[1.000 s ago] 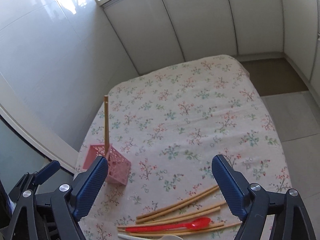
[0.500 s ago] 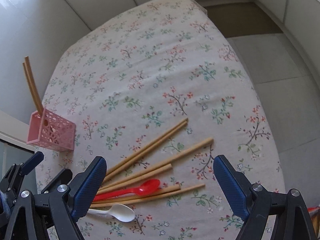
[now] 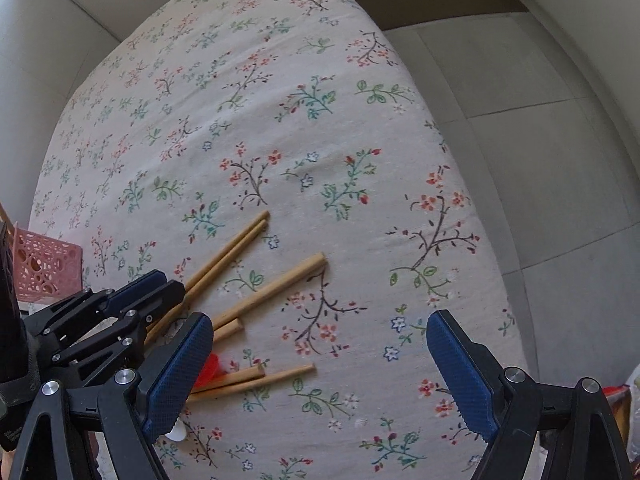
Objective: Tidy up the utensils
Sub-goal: 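Return both tools to the chopstick pile and grasp one chopstick each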
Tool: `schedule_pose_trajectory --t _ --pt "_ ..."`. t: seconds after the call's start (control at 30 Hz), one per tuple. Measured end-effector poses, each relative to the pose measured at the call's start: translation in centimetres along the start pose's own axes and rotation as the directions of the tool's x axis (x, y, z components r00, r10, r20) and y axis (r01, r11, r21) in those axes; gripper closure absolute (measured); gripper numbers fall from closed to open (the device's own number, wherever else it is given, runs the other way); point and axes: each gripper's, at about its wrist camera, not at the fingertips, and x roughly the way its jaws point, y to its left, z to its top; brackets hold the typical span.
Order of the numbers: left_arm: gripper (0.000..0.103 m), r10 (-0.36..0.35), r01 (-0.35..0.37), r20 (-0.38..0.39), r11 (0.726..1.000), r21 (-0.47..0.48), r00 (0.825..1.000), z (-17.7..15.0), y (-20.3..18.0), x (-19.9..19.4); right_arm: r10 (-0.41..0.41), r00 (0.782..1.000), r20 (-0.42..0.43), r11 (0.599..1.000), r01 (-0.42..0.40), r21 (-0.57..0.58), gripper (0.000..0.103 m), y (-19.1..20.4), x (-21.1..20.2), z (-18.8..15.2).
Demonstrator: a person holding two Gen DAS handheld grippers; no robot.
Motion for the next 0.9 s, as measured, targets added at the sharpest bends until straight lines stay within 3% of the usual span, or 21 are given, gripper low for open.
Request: schedule_pose_trajectory --t 0.2,0.53,0.6,0.67,0.9 --pt "0.081 -0.007 0.008 -0.016 0.999 0.053 1.0 1.0 -1.1 0.6 0.007 1.0 -0.02 1.0 -0.007 0.01 0.012 -1.4 0.3 0.3" --pt "0.081 0.118 -0.116 -0.001 0.98 0.158 0.993 4.9 -4.3 2.6 0.038 0.998 -0.058 0.999 -0.036 0.026 0.012 -1.8 1.0 0.6" --pt "0.084 0.125 -0.121 -0.011 0.981 0.152 0.992 5.4 -4.3 2.8 0.041 0.997 -0.063 0.998 -0.039 0.039 0.012 -2.0 1.2 0.7" --pt "0.093 0.131 -0.128 -0.011 0.981 0.143 0.991 5.4 -3.9 2.7 0.049 0.996 -0.071 0.997 -0.045 0.056 0.012 -2.2 1.4 0.8" --pt "0.095 0.186 -0.19 0.056 0.978 0.087 0.981 3.9 -1.4 0.1 0.117 0.987 -0.111 0.989 -0.106 0.102 0.012 -1.6 2.6 1.1"
